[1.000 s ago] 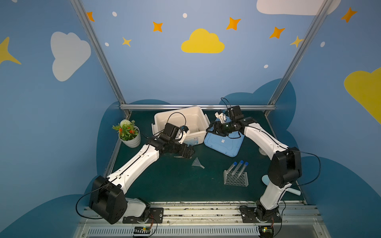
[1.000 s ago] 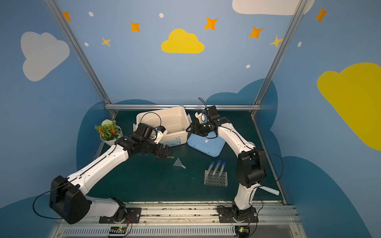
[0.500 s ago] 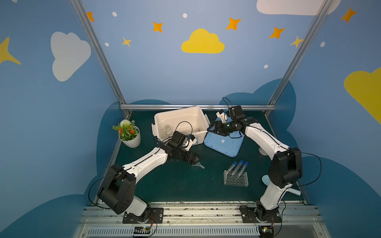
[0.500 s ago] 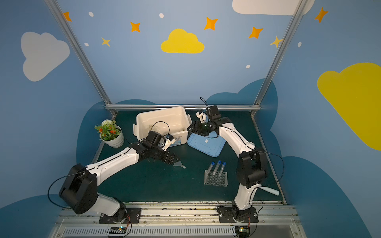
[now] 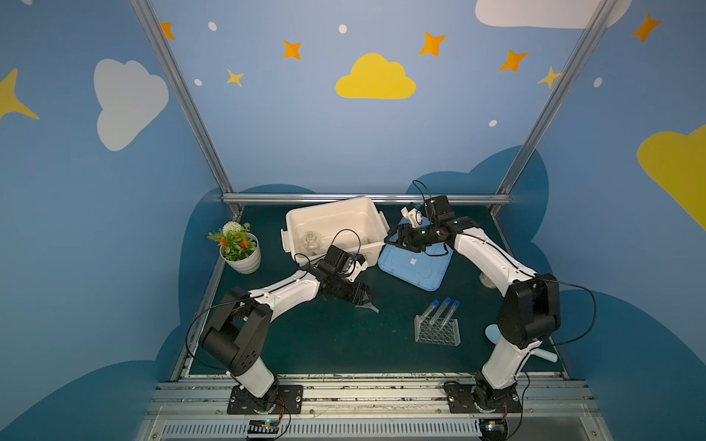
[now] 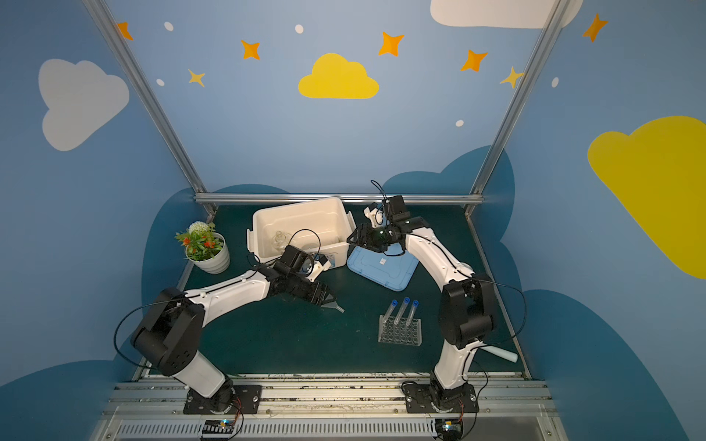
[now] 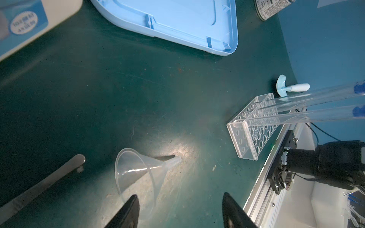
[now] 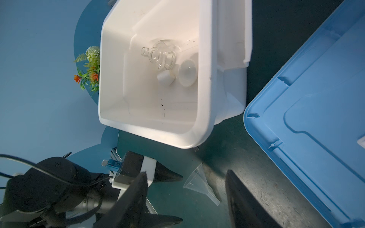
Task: Organize the chemistry lab equipment
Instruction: 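Move the left gripper down to the clear funnel on the table, then close the left gripper on the stem of the clear funnel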
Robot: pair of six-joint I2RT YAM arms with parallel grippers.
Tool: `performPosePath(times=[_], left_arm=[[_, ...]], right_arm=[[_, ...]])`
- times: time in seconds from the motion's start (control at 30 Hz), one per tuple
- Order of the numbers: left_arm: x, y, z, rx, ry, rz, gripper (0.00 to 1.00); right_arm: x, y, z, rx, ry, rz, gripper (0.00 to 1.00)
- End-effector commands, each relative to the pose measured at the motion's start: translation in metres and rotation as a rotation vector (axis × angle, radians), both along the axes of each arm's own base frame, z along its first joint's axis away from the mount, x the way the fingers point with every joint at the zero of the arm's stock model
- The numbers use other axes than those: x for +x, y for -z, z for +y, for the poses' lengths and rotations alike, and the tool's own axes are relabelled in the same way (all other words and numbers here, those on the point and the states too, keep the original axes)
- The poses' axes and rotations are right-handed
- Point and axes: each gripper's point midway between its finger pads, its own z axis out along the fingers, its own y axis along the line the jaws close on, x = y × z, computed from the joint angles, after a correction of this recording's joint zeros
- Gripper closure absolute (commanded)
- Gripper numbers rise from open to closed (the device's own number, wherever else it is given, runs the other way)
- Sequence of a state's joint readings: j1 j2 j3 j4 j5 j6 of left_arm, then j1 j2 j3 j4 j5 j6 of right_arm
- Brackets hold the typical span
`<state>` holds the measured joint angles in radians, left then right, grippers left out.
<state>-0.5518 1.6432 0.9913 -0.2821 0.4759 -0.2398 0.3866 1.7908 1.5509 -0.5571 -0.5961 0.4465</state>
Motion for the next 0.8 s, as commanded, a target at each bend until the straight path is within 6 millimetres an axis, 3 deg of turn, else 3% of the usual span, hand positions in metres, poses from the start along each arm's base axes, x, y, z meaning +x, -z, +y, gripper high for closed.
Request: performPosePath(times=[0.0, 0.23, 0.53, 0.67, 0.77], left_arm=[[-0.005, 0.010, -0.001, 0.000, 0.016, 0.035, 0.37], [-0.005, 0.023, -0.002, 0.013, 0.017, 0.066, 0.44], [-0.006, 0.032, -0.002, 0.019, 0.018, 0.087, 0.61], [-0.007, 0.034, -0.001, 0.027, 0.019, 0.096, 0.73], [-0.006, 0.034, -0.001, 0.032, 0.018, 0.097, 0.76]], right_arm=[[-0.002, -0.013, -0.001, 0.016, -0.001, -0.017, 0.37], [-0.001, -0.011, -0.001, 0.017, -0.001, -0.014, 0.37], [0.000, -0.009, -0.002, 0.013, 0.002, -0.010, 0.37], [0.001, -0.008, -0.003, 0.015, 0.004, -0.006, 0.37], [0.001, -0.007, -0.002, 0.016, 0.004, -0.002, 0.37]])
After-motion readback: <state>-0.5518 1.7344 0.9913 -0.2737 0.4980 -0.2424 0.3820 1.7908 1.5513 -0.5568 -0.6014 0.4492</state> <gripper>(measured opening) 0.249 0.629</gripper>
